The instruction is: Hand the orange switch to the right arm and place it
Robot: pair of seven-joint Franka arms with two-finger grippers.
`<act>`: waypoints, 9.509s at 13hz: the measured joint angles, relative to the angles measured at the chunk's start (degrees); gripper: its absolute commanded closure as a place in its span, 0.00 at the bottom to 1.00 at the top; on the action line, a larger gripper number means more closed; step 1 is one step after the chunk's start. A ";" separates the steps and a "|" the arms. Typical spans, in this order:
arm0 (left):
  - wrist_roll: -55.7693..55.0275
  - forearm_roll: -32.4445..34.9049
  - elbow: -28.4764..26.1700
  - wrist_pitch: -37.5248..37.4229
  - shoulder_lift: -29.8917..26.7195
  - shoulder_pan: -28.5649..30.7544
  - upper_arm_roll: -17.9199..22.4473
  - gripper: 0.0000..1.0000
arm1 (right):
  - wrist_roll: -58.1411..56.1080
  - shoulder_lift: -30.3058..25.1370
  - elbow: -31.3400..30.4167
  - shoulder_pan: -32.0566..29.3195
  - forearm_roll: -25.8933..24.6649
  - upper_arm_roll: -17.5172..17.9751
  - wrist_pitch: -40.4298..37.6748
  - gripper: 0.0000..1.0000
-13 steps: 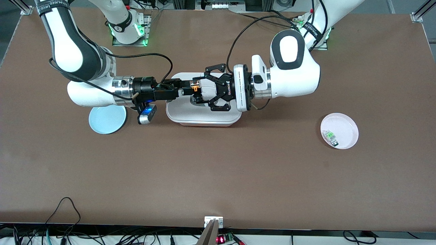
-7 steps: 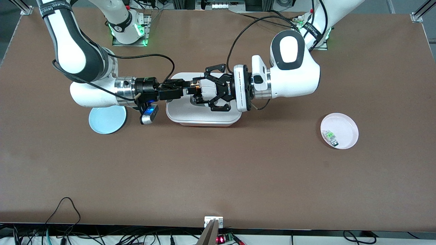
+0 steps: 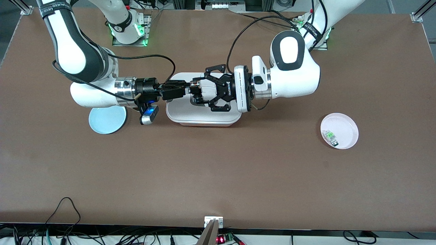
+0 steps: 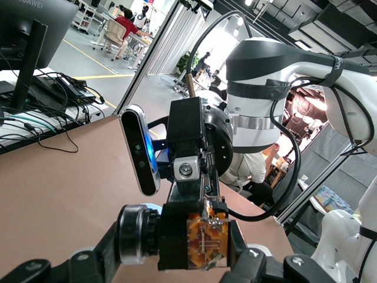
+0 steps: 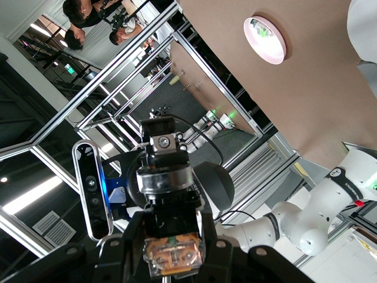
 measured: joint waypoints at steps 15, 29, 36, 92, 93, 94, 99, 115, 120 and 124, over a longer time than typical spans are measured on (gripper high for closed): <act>-1.99 3.92 1.10 -14.45 -0.91 8.78 0.08 0.00 | -7.49 -0.29 0.42 0.15 -16.38 0.05 3.52 0.71; -40.32 53.74 11.80 -56.16 -1.10 19.03 0.23 0.00 | -18.19 -4.35 0.72 -3.22 -87.20 -0.26 5.32 0.74; -63.63 75.37 19.03 -68.81 -2.18 16.40 -0.09 0.00 | -49.81 -2.92 -2.85 -13.19 -96.73 -0.65 8.10 0.74; -74.95 76.66 -8.50 -43.82 -30.48 -2.49 39.11 0.00 | -7.03 -11.70 12.70 -10.47 -95.96 -7.03 -13.63 0.00; -74.95 76.66 -8.50 -43.82 -30.48 -2.49 39.11 0.00 | -7.81 -12.24 12.73 -10.16 -95.99 -9.52 -13.64 0.00; -74.95 76.66 -8.50 -43.82 -30.48 -2.49 39.11 0.00 | -9.01 -12.77 12.79 -10.08 -96.02 -11.72 -13.64 0.00; -74.95 76.66 -8.50 -43.82 -30.48 -2.49 39.11 0.00 | -11.61 -14.63 12.92 -9.92 -96.00 -16.80 -16.55 0.00; -74.95 76.66 -8.50 -43.82 -30.48 -2.49 39.11 0.00 | -10.76 -24.73 5.14 -9.00 -96.00 -16.44 -17.20 0.00; -74.95 76.66 -8.49 -43.81 -30.48 -2.49 39.11 0.00 | -11.43 -24.73 6.46 -8.98 -95.95 -16.59 -17.33 0.00; -74.95 76.66 -8.50 -43.82 -30.48 -2.49 39.11 0.00 | -10.43 -24.73 6.87 -8.94 -95.94 -16.38 -18.33 0.00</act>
